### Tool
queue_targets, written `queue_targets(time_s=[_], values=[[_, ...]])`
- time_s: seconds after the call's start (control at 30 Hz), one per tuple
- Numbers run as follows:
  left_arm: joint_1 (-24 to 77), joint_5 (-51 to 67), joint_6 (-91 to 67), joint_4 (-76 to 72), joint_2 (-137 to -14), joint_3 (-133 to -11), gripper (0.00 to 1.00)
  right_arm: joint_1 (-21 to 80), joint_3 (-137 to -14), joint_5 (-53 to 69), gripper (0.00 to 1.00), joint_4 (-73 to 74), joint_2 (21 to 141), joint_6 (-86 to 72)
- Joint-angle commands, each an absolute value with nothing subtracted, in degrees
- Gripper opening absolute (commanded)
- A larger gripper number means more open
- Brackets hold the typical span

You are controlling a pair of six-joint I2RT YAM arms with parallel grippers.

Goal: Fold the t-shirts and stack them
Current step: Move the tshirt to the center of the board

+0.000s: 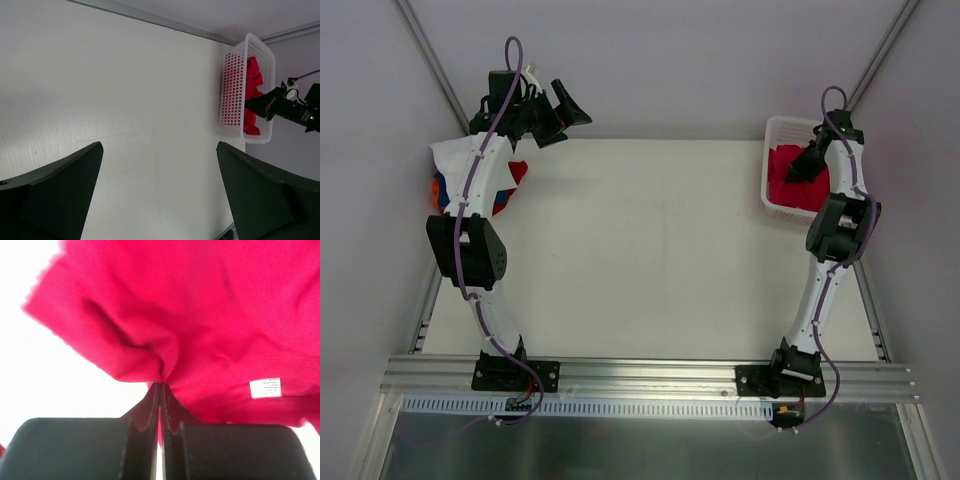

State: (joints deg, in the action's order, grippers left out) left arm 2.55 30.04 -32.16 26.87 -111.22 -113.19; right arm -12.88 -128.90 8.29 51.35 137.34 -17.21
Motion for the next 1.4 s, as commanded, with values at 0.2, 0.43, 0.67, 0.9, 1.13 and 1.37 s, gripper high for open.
queue_targets(time_s=[0.2, 0.43, 0.67, 0.9, 1.13, 1.37], values=[[2.29, 32.17, -31.38, 25.93, -111.62, -115.49, 0.99, -12.75, -139.22, 15.81, 0.01, 46.43, 122.8, -20.82], [2.29, 32.96, -31.2, 25.93, -111.8, -115.66, 0.99, -7.39, -139.39, 21.27, 0.0, 42.28, 111.72, -21.36], [2.29, 33.14, -30.94, 25.93, -110.66, -113.91, 0.99, 4.8, -139.57, 24.25, 0.0, 42.8, 103.37, -21.27], [2.29, 33.05, -30.41, 25.93, -108.46, -111.19, 0.99, 12.74, -141.76, 27.15, 0.0, 43.86, 100.03, -21.62], [2.29, 32.43, -29.62, 25.93, -106.7, -109.25, 0.99, 14.5, -144.4, 30.67, 0.0, 40.18, 98.35, -26.62], [2.29, 32.96, -29.53, 25.84, -106.61, -108.99, 0.99, 13.28, -142.82, 43.4, 0.0, 22.09, 98.96, -41.2]])
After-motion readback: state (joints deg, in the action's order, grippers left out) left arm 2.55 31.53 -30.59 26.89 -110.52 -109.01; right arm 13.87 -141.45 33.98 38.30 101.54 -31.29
